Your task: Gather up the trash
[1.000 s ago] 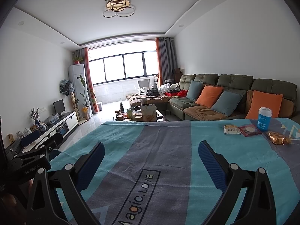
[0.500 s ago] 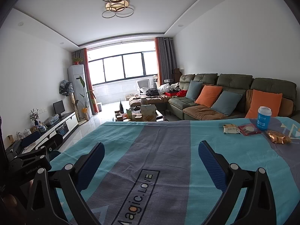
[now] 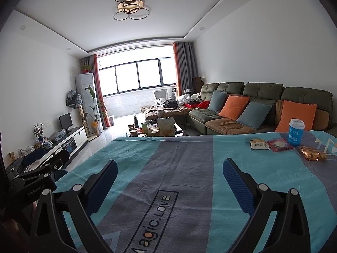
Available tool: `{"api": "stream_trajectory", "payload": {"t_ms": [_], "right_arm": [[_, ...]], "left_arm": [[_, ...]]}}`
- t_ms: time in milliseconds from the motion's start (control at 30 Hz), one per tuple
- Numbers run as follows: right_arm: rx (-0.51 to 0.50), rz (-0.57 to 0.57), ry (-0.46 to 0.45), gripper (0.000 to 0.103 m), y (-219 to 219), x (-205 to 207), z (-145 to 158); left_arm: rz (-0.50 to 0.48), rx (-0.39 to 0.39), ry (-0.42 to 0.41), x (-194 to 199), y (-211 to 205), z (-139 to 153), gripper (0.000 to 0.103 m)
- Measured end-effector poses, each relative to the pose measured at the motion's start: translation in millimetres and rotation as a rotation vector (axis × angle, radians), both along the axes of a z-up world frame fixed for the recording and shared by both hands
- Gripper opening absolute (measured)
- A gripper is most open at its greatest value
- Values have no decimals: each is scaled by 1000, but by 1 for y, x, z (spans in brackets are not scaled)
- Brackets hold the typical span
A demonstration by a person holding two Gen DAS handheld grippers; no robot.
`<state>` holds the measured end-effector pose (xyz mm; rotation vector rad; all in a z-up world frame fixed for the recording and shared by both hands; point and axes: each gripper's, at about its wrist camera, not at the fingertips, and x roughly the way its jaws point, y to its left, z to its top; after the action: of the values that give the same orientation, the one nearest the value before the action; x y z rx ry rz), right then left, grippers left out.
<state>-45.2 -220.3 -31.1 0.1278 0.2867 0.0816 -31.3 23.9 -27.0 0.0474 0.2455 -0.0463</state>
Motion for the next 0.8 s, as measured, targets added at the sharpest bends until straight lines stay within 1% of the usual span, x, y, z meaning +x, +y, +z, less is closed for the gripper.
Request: {"api": "stream_trajectory", "payload": {"t_ms": [800], "right_arm": [[1,-4,0,96,1,-3,1]], "left_arm": [[0,3,2,1,-2,0,98]]}}
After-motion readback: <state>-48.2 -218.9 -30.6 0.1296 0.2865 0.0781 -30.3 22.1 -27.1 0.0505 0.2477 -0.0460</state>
